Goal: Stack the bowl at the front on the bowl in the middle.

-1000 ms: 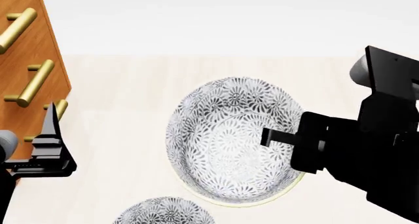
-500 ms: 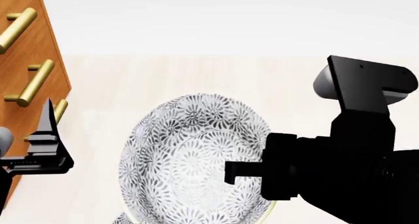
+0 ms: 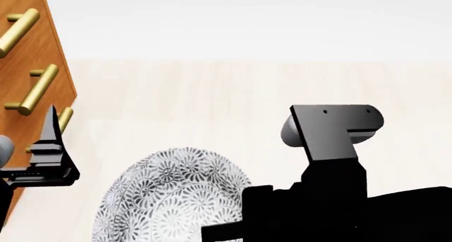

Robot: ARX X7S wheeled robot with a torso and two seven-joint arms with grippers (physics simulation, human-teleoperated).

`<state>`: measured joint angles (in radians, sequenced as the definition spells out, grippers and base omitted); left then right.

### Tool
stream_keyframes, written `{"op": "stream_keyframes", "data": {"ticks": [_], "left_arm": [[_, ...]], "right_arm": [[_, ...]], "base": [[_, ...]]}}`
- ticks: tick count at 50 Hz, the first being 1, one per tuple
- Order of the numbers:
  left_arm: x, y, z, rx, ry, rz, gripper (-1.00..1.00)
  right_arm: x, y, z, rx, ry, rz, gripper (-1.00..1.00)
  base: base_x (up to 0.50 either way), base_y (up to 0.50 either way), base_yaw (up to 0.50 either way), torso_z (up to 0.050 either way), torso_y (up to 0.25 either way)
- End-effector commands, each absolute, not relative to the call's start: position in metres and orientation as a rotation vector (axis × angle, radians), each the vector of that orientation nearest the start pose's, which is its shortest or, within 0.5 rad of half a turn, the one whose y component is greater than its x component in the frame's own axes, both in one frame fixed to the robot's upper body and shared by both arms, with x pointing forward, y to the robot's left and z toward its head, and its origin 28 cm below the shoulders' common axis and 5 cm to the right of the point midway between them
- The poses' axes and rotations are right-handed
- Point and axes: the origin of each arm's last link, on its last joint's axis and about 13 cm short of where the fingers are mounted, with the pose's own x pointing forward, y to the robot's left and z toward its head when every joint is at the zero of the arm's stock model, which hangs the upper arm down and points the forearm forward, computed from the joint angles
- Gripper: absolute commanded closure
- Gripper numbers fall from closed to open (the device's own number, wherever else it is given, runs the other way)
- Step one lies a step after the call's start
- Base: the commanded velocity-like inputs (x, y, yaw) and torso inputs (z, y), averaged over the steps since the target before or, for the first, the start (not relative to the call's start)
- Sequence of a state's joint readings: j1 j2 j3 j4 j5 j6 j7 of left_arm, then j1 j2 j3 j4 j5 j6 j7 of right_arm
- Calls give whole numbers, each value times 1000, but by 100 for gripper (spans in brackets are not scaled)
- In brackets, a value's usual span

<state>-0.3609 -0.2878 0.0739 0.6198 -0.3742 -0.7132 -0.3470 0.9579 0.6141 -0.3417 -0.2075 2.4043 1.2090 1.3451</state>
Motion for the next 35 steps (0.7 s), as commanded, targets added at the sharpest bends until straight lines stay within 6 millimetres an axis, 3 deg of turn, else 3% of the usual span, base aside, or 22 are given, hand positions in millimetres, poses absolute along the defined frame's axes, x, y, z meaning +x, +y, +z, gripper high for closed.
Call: {"op": "stream_keyframes", "data": {"ticks": [1,18,35], "left_arm": [[240,223,171,9,-216,62,-100],[239,223,168,9,-209,61,-100],[238,223,168,11,-207,60,-100]], "right_arm": [[223,-114,253,128,734,482,100],[253,-108,220,162,802,480,100],[265,-104,197,157,867,473,100]], "base": [[0,0,0,0,0],[0,0,0,0,1],[0,0,0,0,0]]}}
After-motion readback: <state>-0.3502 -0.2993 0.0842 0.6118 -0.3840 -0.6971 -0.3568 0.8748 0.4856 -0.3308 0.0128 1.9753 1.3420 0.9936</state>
